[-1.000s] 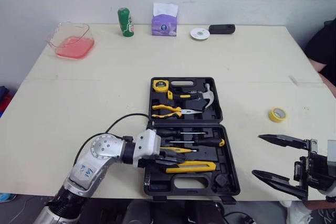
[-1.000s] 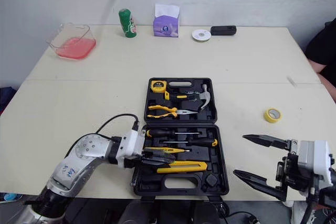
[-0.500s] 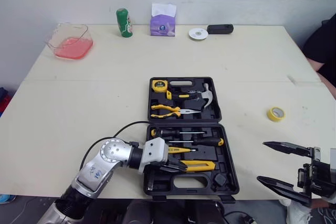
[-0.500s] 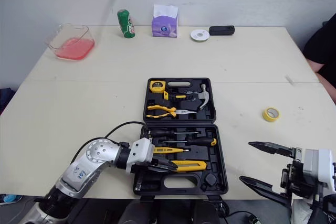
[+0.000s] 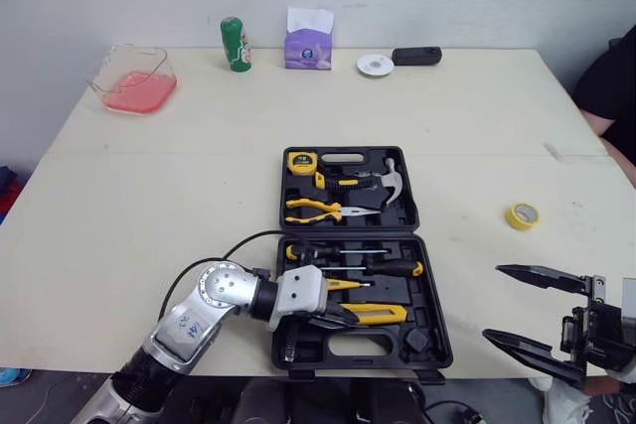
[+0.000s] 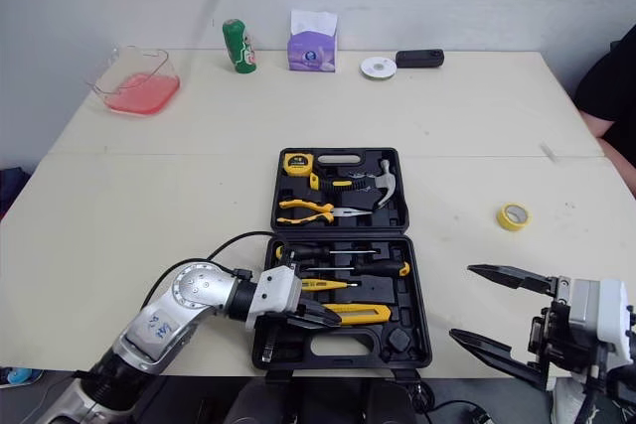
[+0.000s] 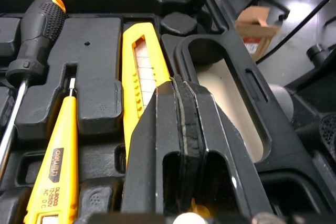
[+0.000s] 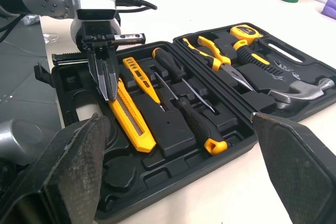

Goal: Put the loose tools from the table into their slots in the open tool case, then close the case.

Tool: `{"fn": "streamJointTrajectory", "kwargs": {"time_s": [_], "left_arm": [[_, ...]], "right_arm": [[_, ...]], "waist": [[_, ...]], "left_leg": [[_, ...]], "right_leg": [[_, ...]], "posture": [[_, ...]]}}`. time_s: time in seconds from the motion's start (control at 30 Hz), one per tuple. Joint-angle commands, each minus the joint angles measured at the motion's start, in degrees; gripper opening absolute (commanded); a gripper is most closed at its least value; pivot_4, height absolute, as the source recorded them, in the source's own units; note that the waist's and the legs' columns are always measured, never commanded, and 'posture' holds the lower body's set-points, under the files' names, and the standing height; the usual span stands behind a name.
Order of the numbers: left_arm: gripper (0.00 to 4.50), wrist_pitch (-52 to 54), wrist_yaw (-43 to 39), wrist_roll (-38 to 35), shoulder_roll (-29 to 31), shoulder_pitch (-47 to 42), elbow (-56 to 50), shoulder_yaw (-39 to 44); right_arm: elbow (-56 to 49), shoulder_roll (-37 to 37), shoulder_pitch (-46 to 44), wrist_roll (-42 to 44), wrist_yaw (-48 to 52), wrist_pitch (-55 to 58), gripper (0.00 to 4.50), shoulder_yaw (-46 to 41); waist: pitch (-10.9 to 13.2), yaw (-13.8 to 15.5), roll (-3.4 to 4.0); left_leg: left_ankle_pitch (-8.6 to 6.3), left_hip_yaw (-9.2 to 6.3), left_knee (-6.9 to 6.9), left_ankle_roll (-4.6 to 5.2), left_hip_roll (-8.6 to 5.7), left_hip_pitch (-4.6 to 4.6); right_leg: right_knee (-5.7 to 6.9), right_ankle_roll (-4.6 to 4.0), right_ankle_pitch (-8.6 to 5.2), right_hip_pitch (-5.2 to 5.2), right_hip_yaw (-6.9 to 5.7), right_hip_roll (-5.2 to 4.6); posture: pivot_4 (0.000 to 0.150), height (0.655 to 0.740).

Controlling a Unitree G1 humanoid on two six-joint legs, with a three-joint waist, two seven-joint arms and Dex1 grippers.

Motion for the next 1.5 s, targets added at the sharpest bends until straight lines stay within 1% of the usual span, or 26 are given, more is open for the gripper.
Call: {"fn": "streamJointTrajectory", "kwargs": {"time_s": [0.03, 0.27, 0.43, 0.57, 0.63, 0.7, 0.73, 0.8, 0.83, 0.93, 1.0, 1.03, 1.1, 1.13, 1.17, 1.27, 1.37, 1.43, 1.5], "left_arm": [[0.10, 5.12, 2.89, 4.09, 0.93, 1.19, 3.98, -1.74], [0.10, 8.41, 3.74, 5.54, 2.56, 1.51, 4.41, -4.16], [0.10, 5.33, 5.17, 5.15, 1.64, 1.81, 4.06, -3.47], [0.10, 0.55, 7.96, 1.72, -1.70, 1.89, 3.76, 1.90], [0.10, -1.14, 6.44, -3.16, -2.04, 2.34, 1.20, 7.04], [0.10, 0.22, 5.60, -8.19, -2.07, 2.79, -1.10, 11.61], [0.10, 1.15, 4.53, -9.66, -0.58, 3.18, -2.21, 13.45], [0.67, -0.14, 2.20, -10.56, 2.59, 4.52, -2.87, 16.83], [0.94, -0.60, 1.18, -12.31, 3.65, 5.59, -3.07, 19.40], [2.31, -1.67, 0.01, -16.71, 5.56, 8.57, -2.84, 26.89], [3.23, -2.14, 1.78, -17.02, 6.62, 10.36, -1.94, 31.92], [3.77, -2.75, 2.48, -16.66, 7.06, 11.30, -1.37, 33.97], [4.48, -4.08, 3.83, -15.93, 7.39, 13.12, 0.18, 37.90], [4.48, -4.80, 4.48, -15.63, 7.44, 13.88, 1.24, 39.74], [4.48, -6.11, 7.19, -15.55, 6.99, 15.79, 4.30, 45.43], [4.48, -11.27, 12.14, -13.53, 6.35, 20.69, 12.00, 56.00], [4.48, -15.05, 12.97, -12.31, 6.80, 24.27, 19.48, 60.88], [4.48, -17.66, 15.41, -11.79, 7.24, 25.41, 25.89, 65.14], [4.48, -20.59, 18.17, -11.20, 7.37, 25.22, 30.01, 67.83]], "right_arm": [[-1.91, -0.36, -0.05, 0.98, -0.46, -0.06, 4.50, -0.84], [-2.18, 0.11, -0.01, 0.75, -0.78, -0.29, 4.50, -0.57], [-1.71, 0.31, -0.51, 0.22, -1.34, -0.69, 4.50, -0.44], [-0.06, 0.01, -1.33, -0.64, -3.38, -0.12, 4.50, -1.36], [3.24, -0.70, -3.21, -0.95, -6.96, 1.28, 4.50, -3.68], [6.22, -0.83, -4.81, -1.32, -8.86, 1.15, 4.50, -5.49], [8.11, -0.78, -5.12, -2.08, -8.67, 0.00, 4.50, -6.49], [12.26, -0.04, -5.98, -4.01, -9.09, -2.79, 4.50, -8.18], [14.70, 0.41, -6.37, -5.04, -9.17, -4.54, 4.50, -8.92], [20.97, 1.36, -7.57, -7.38, -9.69, -8.98, 4.50, -10.20], [26.72, 1.84, -8.78, -8.62, -10.75, -12.22, 4.50, -11.58], [29.33, 1.94, -9.30, -9.19, -11.06, -13.87, 4.50, -12.13], [33.66, 2.00, -10.09, -10.18, -11.74, -16.74, 4.50, -13.02], [35.53, 2.00, -10.48, -10.65, -12.21, -18.03, 4.50, -13.31], [40.10, 2.23, -11.42, -11.72, -14.56, -20.98, 4.50, -14.75], [50.10, 2.82, -13.62, -13.92, -19.82, -27.98, 4.50, -17.23], [56.07, 2.93, -14.93, -15.60, -23.29, -33.03, 4.50, -17.48], [58.64, 3.49, -16.40, -14.02, -25.63, -34.47, 4.50, -18.50], [60.20, 3.80, -17.12, -13.81, -28.01, -35.05, 4.50, -18.52]], "waist": [[-0.05, -0.01, 0.07], [-0.36, -0.06, 0.22], [-0.58, -0.05, 0.29], [-0.57, 0.00, 0.28], [-0.52, 0.01, 0.21], [-0.42, 0.00, 0.12], [-0.42, -0.01, 0.12], [-0.36, -0.06, 0.12], [-0.36, -0.06, 0.13], [-0.30, -0.17, 0.14], [-0.19, -0.19, 0.03], [-0.18, -0.19, 0.05], [-0.17, -0.21, 0.06], [-0.16, -0.23, 0.07], [-0.16, -0.25, 0.07], [-0.14, -0.52, 0.05], [-0.12, -1.50, 0.02], [-0.07, -1.69, -0.02], [0.00, -1.80, -0.16]], "left_leg": [[0.00, 0.00, 0.00, 0.00, 0.00, 0.01], [0.00, -0.03, 0.00, 0.00, 0.02, 0.04], [-0.01, -0.03, -0.02, -0.02, 0.05, 0.06], [-0.01, -0.03, -0.02, -0.02, 0.03, 0.04], [0.00, -0.03, -0.02, 0.01, -0.01, 0.03], [0.03, -0.03, 0.00, 0.06, -0.03, -0.04], [0.04, -0.03, 0.00, 0.06, -0.03, -0.07], [0.01, -0.04, -0.02, 0.03, -0.02, -0.10], [0.01, -0.03, -0.06, 0.01, -0.02, -0.09], [0.04, 0.06, -0.11, -0.06, -0.04, -0.09], [0.04, 0.08, -0.10, -0.04, -0.05, -0.09], [0.01, 0.08, -0.10, 0.01, -0.06, -0.08], [0.00, 0.09, -0.09, 0.04, -0.09, -0.06], [-0.02, 0.10, -0.09, 0.06, -0.10, -0.06], [-0.02, 0.11, -0.10, 0.07, -0.09, -0.03], [-0.03, 0.12, -0.21, 0.02, -0.07, -0.02], [0.00, 0.17, -0.45, -0.04, -0.08, 0.03], [0.00, 0.21, -0.51, -0.05, -0.09, 0.02], [0.01, 0.19, -0.48, -0.05, -0.07, 0.04]], "right_leg": [[0.00, 0.00, 0.00, 0.01, 0.01, -0.01], [0.02, 0.00, 0.00, 0.04, 0.02, -0.05], [0.01, -0.01, -0.01, 0.04, 0.03, -0.07], [0.00, -0.02, -0.01, 0.03, 0.02, -0.21], [0.01, -0.01, 0.00, 0.01, -0.01, -0.31], [0.06, -0.05, 0.03, -0.06, -0.06, -0.37], [0.07, -0.05, 0.03, -0.08, -0.09, -0.39], [0.02, -0.08, 0.01, -0.09, -0.17, -0.40], [-0.01, -0.08, 0.01, -0.09, -0.18, -0.40], [-0.09, -0.07, 0.00, -0.09, -0.17, -0.37], [-0.10, -0.05, 0.00, -0.09, -0.16, -0.38], [-0.10, -0.02, 0.02, -0.09, -0.16, -0.38], [-0.09, 0.02, 0.04, -0.09, -0.13, -0.41], [-0.08, 0.03, 0.04, -0.09, -0.13, -0.43], [-0.07, 0.03, 0.05, -0.09, -0.11, -0.44], [-0.09, -0.01, 0.02, -0.14, -0.11, -0.44], [-0.17, -0.03, 0.01, -0.18, -0.12, -0.44], [-0.20, -0.03, 0.01, -0.21, -0.12, -0.45], [-0.16, -0.03, 0.01, -0.21, -0.12, -0.46]], "posture": [[0.150, 0.7400], [0.150, 0.7400], [0.150, 0.7400], [0.150, 0.7400], [0.150, 0.7400], [0.150, 0.7400], [0.150, 0.7400], [0.150, 0.7400], [0.150, 0.7400], [0.150, 0.7400], [0.150, 0.7400], [0.150, 0.7400], [0.150, 0.7400], [0.150, 0.7400], [0.150, 0.7400], [0.150, 0.7400], [0.150, 0.7400], [0.150, 0.7400], [0.150, 0.7400]]}}
